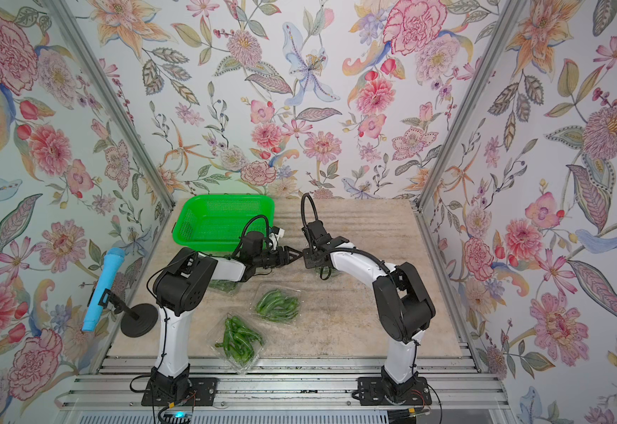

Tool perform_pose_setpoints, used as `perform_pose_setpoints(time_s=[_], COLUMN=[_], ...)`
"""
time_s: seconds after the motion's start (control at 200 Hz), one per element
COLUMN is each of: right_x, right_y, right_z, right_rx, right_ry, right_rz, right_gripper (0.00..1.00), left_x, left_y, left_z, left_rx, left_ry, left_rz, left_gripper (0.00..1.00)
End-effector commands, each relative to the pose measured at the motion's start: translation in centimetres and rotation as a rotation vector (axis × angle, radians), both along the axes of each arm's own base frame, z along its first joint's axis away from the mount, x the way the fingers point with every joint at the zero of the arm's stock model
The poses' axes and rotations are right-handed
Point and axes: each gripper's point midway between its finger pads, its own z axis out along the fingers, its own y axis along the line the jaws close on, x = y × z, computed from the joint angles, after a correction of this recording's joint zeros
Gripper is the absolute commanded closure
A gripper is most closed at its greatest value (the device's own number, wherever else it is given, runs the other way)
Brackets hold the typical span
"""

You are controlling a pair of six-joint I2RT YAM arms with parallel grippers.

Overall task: Take small green peppers out of containers
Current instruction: Open the packing box at the center of the board.

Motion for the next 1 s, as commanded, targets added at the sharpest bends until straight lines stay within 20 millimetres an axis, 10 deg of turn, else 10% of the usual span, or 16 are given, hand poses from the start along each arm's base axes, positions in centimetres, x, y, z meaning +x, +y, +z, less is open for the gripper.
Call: perform_pose_setpoints(time_s=[0.0, 0.996], right_x=[0.0, -0.3], right_y=[0.5, 1.1], right_z=[1.4, 1.7], right_rx=[0.043, 0.105], right_ry=[-0.024, -0.028], right_rz=[0.000, 0.011], right_gripper=[1.00, 1.00], left_x=[-0.2, 1.9], left_y=[-0.8, -2.0], left_z=[1.1, -0.3], left_rx=[-0.040, 0.000], left_ry=[-0.016, -0.008], left_rz=[-0.019, -0.005], left_gripper=[0.44, 0.45])
